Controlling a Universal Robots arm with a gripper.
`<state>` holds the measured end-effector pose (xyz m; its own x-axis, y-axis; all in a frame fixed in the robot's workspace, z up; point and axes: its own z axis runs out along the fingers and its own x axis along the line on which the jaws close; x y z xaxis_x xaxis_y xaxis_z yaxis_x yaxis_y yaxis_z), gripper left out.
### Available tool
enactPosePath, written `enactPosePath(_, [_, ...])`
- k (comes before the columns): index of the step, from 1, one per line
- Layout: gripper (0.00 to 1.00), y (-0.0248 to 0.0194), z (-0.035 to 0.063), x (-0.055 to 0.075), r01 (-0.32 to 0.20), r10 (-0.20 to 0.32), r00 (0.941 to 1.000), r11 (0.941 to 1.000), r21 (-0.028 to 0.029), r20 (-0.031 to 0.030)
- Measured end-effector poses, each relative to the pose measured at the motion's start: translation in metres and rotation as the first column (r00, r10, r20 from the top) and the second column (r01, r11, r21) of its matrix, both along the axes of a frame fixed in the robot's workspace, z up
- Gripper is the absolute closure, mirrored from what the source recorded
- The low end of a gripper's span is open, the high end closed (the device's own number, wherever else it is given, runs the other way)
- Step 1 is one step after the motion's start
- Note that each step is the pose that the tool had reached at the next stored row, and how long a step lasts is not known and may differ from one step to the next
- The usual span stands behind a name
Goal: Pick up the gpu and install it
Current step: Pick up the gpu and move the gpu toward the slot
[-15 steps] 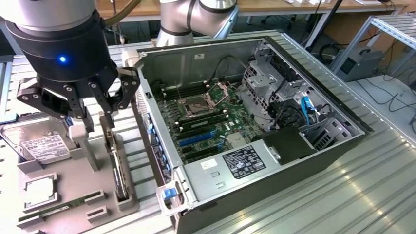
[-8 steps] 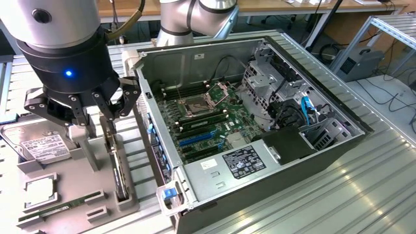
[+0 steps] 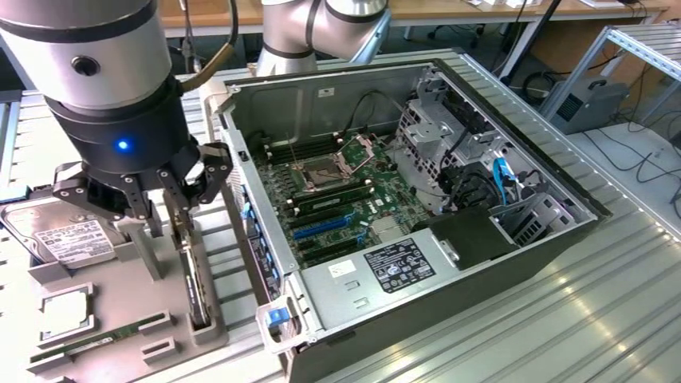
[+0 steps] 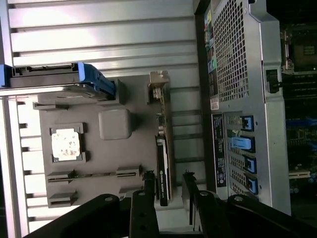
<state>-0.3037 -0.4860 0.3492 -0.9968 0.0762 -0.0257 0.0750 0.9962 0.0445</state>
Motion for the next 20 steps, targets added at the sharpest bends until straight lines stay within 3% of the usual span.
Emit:
enactPosePath(11, [0.64,0.0000,-0.0485,0.000,0.000,0.000,1.0000,1.0000,0.0001,0.0001])
enactPosePath(16, [0.64,0.0000,-0.0497,0.000,0.000,0.000,1.0000,1.0000,0.0000,0.0001])
enactPosePath(18, [0.56,0.0000,-0.0498,0.000,0.000,0.000,1.0000,1.0000,0.0000,0.0000])
enactPosePath(20, [0.56,0.0000,-0.0564,0.000,0.000,0.000,1.0000,1.0000,0.0002,0.0002])
